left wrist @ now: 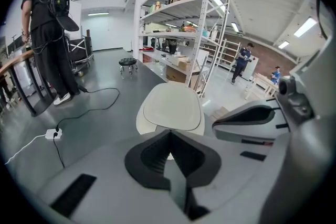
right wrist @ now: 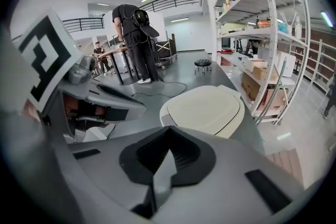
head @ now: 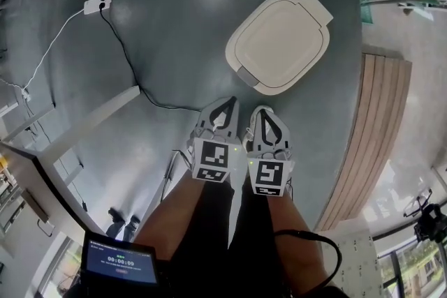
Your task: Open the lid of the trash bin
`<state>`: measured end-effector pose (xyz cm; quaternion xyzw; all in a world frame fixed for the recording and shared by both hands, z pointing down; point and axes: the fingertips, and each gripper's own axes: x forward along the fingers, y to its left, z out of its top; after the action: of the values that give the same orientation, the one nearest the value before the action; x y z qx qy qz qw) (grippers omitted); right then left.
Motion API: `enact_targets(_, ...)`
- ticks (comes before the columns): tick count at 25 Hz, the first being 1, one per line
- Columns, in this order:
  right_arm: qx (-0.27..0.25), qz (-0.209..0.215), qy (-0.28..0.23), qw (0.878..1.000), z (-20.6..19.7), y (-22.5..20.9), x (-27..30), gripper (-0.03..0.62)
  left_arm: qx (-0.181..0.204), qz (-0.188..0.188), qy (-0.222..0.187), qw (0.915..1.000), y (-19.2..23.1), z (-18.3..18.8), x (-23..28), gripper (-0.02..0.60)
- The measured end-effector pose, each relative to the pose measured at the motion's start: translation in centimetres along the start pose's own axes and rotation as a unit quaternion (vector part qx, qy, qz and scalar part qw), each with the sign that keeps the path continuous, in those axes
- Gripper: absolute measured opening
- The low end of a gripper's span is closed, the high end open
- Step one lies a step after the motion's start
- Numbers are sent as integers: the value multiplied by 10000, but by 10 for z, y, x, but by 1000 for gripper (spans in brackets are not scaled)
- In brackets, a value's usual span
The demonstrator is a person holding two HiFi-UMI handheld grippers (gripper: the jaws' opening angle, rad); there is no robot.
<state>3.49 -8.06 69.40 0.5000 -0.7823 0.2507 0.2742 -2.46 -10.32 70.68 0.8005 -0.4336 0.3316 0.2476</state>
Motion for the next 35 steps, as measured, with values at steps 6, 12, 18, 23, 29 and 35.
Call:
enact_targets(6,131,61,117,9998,-21,-1,10,0,-42,35,61,10000,8,-16,29,-3)
enact_targets(12,354,-38,227,9991,-39,-9,15,0,-93,-31,62,9999,11,-23,56,-3)
enact_targets(18,664,-75,210,9975,-38,-7,17,0,-139,-67,138,9998,4,-30,72,-2)
enact_targets(23,602,-35,230,9979,-37,-4,17,0,-131,-72,153,9998,4,-31,73,-3)
enact_targets(29,563,-121,296,9979,-46,-22,18,0,-329,-53,197,9993,7,-30,84,-3)
enact_targets(35,569,-153,334,9977,-50,-20,20,0,266,-121,254,9992,-1,-33,83,-3)
